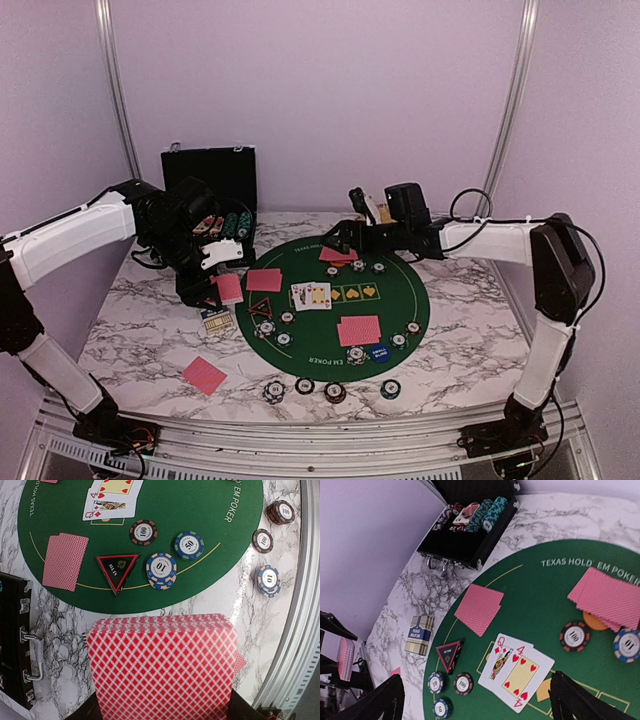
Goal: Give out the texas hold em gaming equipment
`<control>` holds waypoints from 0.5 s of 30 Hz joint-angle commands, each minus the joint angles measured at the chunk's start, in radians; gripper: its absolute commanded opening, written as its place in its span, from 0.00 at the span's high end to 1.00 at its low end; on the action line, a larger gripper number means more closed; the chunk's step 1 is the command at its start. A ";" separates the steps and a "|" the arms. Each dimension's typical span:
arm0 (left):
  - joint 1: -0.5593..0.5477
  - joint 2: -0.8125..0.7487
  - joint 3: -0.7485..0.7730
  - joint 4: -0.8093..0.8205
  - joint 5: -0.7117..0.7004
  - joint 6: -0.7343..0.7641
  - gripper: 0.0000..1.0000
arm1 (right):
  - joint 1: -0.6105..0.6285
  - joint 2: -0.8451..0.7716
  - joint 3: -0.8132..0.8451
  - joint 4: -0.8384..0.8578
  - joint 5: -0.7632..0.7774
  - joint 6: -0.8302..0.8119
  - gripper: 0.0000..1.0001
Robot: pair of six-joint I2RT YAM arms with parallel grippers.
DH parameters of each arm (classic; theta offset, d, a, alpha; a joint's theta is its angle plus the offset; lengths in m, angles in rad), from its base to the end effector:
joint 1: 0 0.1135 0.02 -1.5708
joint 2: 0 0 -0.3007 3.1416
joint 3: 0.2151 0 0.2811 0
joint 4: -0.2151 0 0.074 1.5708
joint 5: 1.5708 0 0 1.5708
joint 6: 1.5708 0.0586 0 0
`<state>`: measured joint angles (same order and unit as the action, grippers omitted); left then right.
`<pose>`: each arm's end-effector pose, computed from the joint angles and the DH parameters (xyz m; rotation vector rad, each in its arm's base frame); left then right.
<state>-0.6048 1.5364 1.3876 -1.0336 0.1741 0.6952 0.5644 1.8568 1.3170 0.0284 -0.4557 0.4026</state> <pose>0.2739 -0.2017 0.3107 1.6947 2.1516 -0.2144 0.3932 0.2794 0.2503 -0.4717 2.1515 1.0422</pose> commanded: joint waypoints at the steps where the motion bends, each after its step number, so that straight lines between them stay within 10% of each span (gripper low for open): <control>1: 0.000 -0.022 0.027 -0.011 0.002 -0.004 1.00 | 0.033 0.025 -0.072 0.213 -0.155 0.323 0.01; 15: 0.000 -0.021 0.027 -0.011 0.007 -0.003 1.00 | 0.285 0.199 0.007 0.430 -0.203 0.598 0.03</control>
<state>-0.6048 1.5364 1.3884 -1.0336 0.1745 0.6952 0.8265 2.0148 1.2755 0.3309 -0.6323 0.8890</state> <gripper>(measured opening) 0.660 0.977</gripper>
